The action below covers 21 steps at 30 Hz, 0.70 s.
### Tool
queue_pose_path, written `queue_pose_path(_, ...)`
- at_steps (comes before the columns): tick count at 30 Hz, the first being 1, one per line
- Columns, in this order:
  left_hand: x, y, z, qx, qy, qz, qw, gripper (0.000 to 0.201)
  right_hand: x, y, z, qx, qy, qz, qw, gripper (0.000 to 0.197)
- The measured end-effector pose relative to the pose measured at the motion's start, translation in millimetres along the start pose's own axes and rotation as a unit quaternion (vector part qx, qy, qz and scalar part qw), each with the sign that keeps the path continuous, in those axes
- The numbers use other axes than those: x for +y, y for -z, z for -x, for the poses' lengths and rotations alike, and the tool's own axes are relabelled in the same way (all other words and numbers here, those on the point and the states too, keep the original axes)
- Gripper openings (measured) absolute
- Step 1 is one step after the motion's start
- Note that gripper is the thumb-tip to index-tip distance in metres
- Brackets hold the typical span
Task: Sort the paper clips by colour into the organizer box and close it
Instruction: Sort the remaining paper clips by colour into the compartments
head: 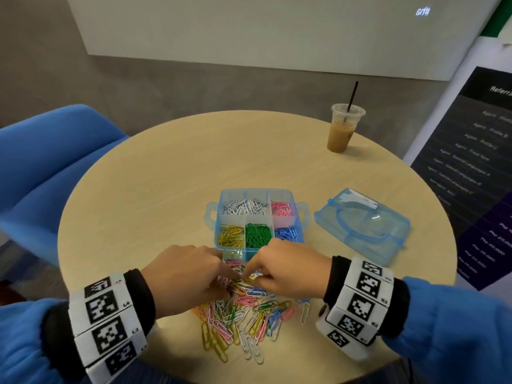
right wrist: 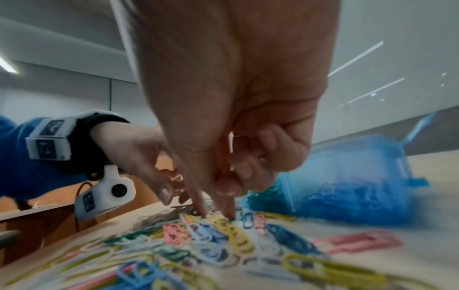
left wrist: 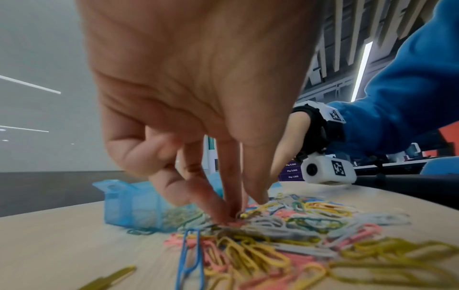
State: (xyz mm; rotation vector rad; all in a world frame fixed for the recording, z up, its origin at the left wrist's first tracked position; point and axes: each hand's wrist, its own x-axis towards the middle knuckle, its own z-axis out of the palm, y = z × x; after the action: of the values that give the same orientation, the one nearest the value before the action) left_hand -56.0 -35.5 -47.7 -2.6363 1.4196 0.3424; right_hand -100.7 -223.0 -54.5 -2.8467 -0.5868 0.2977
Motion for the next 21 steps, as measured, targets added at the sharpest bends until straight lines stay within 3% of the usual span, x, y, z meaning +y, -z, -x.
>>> queue_pose_path(6,-15,1,7,0.051,0.038,0.015,0.998,0.033,6,5,3,0.018,-0.011,-0.018,1.000,0.020)
queue_pose_path(10,-28,0,3,0.065,0.067,0.005,0.996,0.026,7,1,-2,0.038,-0.044,0.026,0.998,0.017)
queue_pose_path(16,-31,-10,-7,0.022,0.015,-0.038,0.999,0.029,-5,-6,-15,-0.005,-0.057,0.123,0.991,0.013)
queue_pose_path(21,-40,-13,-5,0.021,0.013,-0.065,0.998,0.023,-2,-7,-12,-0.035,-0.065,0.100,0.992,0.011)
